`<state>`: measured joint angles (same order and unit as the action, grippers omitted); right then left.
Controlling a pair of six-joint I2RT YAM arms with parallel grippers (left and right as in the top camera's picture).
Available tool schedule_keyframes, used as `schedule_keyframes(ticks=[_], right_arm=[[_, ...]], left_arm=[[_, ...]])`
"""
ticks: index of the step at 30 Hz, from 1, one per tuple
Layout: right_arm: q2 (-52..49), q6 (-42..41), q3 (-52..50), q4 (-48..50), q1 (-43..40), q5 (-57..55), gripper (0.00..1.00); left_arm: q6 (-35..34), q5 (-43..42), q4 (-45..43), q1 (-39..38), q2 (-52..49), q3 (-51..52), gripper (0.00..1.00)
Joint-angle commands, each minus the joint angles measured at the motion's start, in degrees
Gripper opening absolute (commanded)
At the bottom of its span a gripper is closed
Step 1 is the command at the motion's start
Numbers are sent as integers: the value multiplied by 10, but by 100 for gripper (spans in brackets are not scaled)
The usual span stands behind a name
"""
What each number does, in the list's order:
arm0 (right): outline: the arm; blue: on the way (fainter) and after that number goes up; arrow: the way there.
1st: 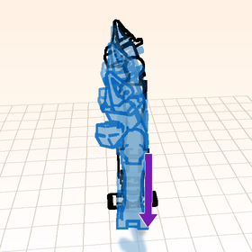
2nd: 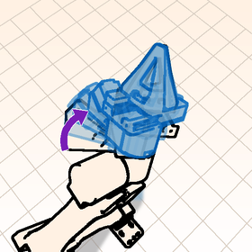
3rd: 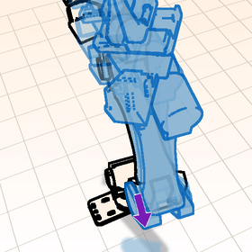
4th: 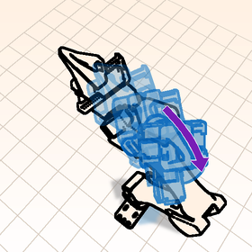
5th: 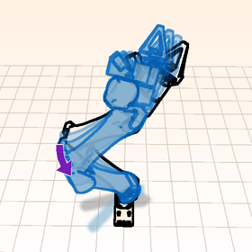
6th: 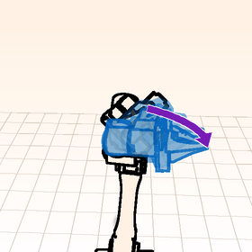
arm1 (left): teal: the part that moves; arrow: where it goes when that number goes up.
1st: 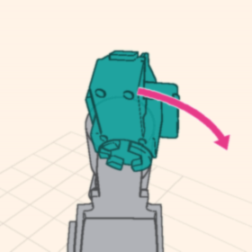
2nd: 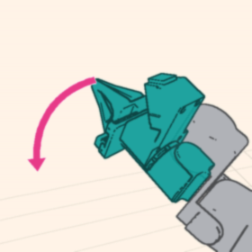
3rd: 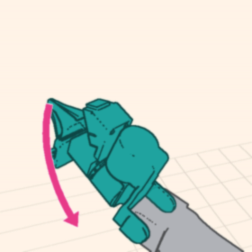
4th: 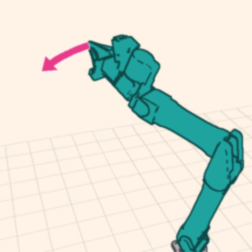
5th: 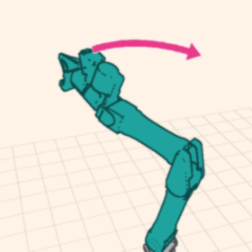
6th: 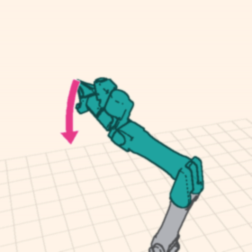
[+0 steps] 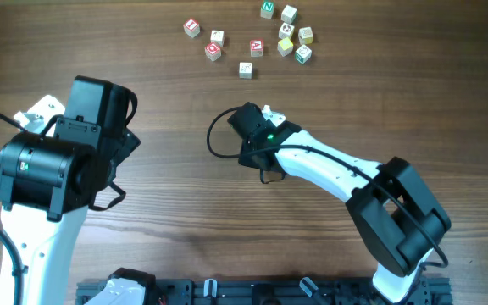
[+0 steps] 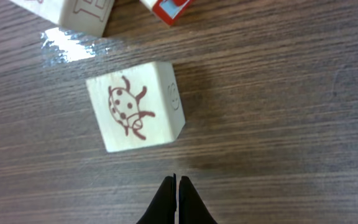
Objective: Form a circle
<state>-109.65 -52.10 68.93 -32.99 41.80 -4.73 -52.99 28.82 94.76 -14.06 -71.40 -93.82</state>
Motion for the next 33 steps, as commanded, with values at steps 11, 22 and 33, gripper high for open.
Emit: schedule_keyframes(ticks=[11, 22, 33], right_arm=[[24, 68, 19, 233, -45, -21, 4], [-40, 124, 52, 307, -62, 53, 5], [-108, 144, 119, 261, -32, 73, 5]], left_arm=[[1, 2, 0, 5, 4, -2, 100], [1, 2, 0, 5, 4, -2, 100], [1, 2, 0, 5, 4, -2, 100]])
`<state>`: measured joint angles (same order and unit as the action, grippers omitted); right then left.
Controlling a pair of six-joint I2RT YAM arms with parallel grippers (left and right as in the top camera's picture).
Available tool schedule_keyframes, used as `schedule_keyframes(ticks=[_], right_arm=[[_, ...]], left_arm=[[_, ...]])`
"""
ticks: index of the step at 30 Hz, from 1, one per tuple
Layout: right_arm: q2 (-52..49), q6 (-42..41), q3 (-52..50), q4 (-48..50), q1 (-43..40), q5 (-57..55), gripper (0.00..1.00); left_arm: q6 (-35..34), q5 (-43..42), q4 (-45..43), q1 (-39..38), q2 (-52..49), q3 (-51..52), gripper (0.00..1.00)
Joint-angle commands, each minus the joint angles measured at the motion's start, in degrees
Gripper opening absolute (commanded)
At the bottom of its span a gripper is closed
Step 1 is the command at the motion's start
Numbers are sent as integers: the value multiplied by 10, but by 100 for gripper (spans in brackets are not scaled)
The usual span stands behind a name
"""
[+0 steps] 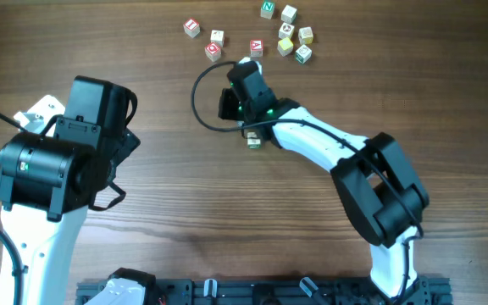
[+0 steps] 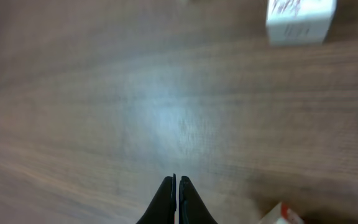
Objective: Form a circle
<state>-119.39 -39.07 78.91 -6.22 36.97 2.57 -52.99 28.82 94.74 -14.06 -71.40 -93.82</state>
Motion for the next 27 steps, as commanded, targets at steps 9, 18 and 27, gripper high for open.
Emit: schedule_keyframes(ticks=[9, 18, 27], right_arm=[[-10, -1, 19, -50, 21, -28, 5], [-10, -6, 19, -65, 21, -33, 5], [-10, -19, 19, -82, 21, -47, 5]], left_arm=[[1, 2, 0, 5, 4, -2, 100], [1, 2, 0, 5, 4, -2, 100], [1, 2, 0, 5, 4, -2, 100]])
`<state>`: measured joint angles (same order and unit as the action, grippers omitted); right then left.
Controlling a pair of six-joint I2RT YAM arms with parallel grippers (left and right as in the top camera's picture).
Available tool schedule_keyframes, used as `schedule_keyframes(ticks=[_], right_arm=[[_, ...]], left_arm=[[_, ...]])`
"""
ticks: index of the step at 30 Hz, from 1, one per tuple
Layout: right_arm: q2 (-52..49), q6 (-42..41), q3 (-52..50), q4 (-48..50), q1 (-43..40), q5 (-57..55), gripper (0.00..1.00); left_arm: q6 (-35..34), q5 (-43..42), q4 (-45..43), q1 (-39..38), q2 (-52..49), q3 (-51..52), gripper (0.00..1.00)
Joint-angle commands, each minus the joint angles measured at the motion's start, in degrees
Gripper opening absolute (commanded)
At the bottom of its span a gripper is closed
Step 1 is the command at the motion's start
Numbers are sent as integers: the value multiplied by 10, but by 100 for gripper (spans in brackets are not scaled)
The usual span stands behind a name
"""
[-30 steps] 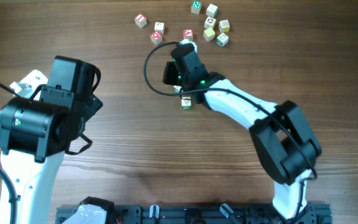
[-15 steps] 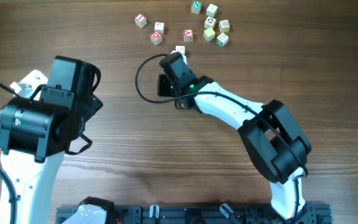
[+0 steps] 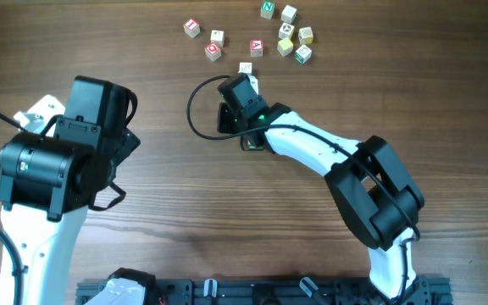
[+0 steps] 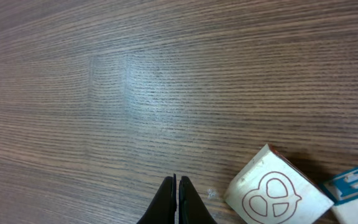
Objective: Form a circle
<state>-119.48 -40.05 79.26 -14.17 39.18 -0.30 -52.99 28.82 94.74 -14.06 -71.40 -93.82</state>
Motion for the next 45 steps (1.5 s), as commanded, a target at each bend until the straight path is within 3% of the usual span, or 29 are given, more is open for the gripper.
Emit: schedule_keyframes(ticks=[1, 45], right_arm=[[-10, -9, 15, -3, -1, -19, 4], [-6, -35, 15, -36, -1, -36, 5]], left_arm=[[1, 2, 0, 5, 4, -2, 100], [1, 2, 0, 5, 4, -2, 100]])
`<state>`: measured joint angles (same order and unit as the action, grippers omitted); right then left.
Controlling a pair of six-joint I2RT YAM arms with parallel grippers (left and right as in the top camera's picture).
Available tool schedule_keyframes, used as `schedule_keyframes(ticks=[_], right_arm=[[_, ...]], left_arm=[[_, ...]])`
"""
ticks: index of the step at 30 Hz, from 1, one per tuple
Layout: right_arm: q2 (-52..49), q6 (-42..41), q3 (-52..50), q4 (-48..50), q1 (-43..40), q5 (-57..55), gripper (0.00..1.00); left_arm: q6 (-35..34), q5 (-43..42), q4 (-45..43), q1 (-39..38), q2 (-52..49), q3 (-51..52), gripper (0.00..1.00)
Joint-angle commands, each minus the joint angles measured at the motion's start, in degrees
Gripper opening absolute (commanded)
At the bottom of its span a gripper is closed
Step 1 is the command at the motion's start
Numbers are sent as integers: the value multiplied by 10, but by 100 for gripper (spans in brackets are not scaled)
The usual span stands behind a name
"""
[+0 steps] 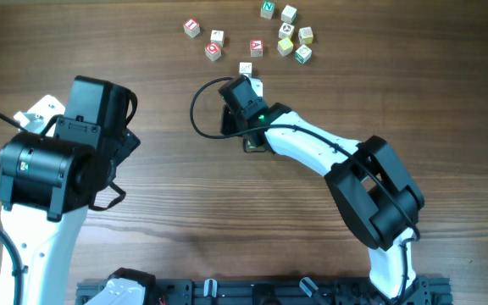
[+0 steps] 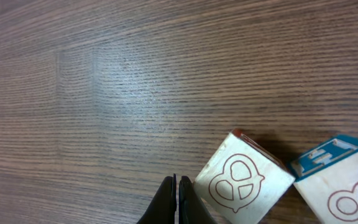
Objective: Form a circle
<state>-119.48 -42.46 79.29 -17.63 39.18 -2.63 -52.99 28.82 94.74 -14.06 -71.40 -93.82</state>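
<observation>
Several small picture blocks lie scattered at the far edge of the table, among them a red one (image 1: 191,27) at the left, a white one (image 1: 246,68) nearest the arm and a green one (image 1: 267,9) at the top. My right gripper (image 1: 242,85) (image 2: 176,186) is shut and empty, low over the wood just below that group. A pretzel block (image 2: 244,180) lies against the right side of its fingers, and a blue-edged block (image 2: 337,177) touches that one's far side. Another block (image 1: 252,145) peeks out from under the right forearm.
The left arm (image 1: 58,161) stands folded at the table's left side, far from the blocks; its fingers cannot be made out. A black rail (image 1: 252,292) runs along the near edge. Bare wood (image 2: 104,93) stretches left of the right gripper.
The right gripper, still shut, has shifted slightly. The pretzel block was at the wrist view's lower right corner and now shows fully, close against the fingers, with more of the blue-edged block beside it.
At first the shut right gripper was at mid-table behind a ladybird block. Then it was up by the scattered group, a block left under the forearm. Then it stood low beside the pretzel block, and now lies against it. The left arm never moved.
</observation>
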Motion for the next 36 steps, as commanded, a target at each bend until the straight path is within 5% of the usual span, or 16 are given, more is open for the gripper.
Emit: schedule_keyframes(ticks=[1, 18, 26, 32, 36], right_arm=[[-6, -12, 15, -2, -1, -12, 5], [29, -7, 15, -3, -1, -7, 4], [139, 18, 15, -69, 49, -90, 5], [158, -86, 0, -211, 100, -189, 5], [158, -154, -61, -216, 96, -192, 5]], left_arm=[[1, 2, 0, 5, 4, -2, 100], [1, 2, 0, 5, 4, -2, 100], [1, 2, 0, 5, 4, -2, 100], [1, 2, 0, 5, 4, -2, 100], [1, 2, 0, 5, 4, -2, 100]])
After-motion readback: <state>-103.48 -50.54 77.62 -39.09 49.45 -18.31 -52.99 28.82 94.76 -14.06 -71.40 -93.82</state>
